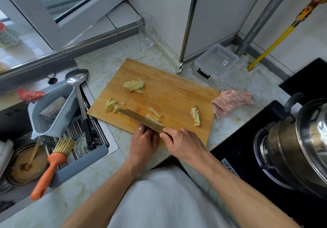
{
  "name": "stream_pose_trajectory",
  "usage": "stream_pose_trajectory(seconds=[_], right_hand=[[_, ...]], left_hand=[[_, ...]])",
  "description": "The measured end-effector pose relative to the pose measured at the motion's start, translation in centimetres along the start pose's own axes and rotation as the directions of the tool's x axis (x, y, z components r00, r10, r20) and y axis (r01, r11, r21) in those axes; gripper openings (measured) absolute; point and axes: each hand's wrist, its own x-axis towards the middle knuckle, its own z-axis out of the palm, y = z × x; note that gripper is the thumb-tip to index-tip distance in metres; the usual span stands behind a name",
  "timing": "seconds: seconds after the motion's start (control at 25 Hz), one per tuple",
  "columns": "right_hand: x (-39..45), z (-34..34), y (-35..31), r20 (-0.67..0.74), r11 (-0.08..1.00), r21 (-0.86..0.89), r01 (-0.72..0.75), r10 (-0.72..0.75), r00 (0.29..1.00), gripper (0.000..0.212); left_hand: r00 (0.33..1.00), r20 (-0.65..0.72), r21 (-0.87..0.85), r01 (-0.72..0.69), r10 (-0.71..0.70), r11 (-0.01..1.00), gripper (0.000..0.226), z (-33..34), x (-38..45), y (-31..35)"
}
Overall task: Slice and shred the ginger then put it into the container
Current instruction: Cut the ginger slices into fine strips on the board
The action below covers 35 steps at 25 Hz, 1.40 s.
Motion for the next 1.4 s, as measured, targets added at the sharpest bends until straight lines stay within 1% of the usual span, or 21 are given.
stream_pose_trajectory(seconds=[0.2,0.32,0.4,0.68,0.8,0.96,1.08,1.16,1.4], right_hand=[[-0.2,0.0,0.3,-0.004,1.0,-0.008,0.002,-0.002,1.0,0.043],[-0.2,-0.1,0.2,0.003,1.0,0.0,0.001,-0.001,1.0,0.042],[-0.1,-0.2,0.2,-0.002,1.0,0.001,-0.004,0.004,1.0,0.042],[-0.1,-0.6,0.5,0.008,1.0,0.007,-0.009,0.009,1.0,0.043],[-0.2,-0.6,0.5,0.018,1.0,0.015,-0.007,0.007,1.0,0.042],[0.0,-0.5,0.6,0.015,1.0,0.023,-0.018,0.018,1.0,0.041],[0.1,-0.5,0.4,0.022,1.0,0.021,-0.022,0.021,1.0,0.041],[0.0,-0.5,0.3,0.02,1.0,0.018,-0.019,0.019,1.0,0.041],[-0.4,-0.5,0.2,0.021,1.0,-0.004,-0.011,0.011,1.0,0.042]], left_hand=[[1.0,-0.013,0.031,0.013,-0.013,0.999,0.03,0.3,-0.2,0.2],[1.0,-0.029,0.079,0.01,-0.008,0.997,0.019,0.2,-0.3,0.1],[1.0,-0.016,0.104,0.007,-0.005,0.995,0.017,0.2,-0.3,-0.1],[0.999,-0.002,0.138,0.037,-0.037,0.99,0.024,-0.1,-0.2,0.2],[0.999,0.006,0.135,0.039,-0.04,0.99,0.021,-0.1,-0.2,0.1],[0.998,0.014,0.173,0.057,-0.061,0.983,0.032,-0.4,-0.3,0.5],[0.999,0.027,0.273,0.02,-0.028,0.962,0.036,-0.7,-0.6,0.7],[0.999,0.047,0.309,-0.01,-0.005,0.951,0.038,-0.8,-0.7,0.6],[0.999,0.031,0.333,-0.019,0.009,0.943,0.035,-0.7,-0.8,0.4]])
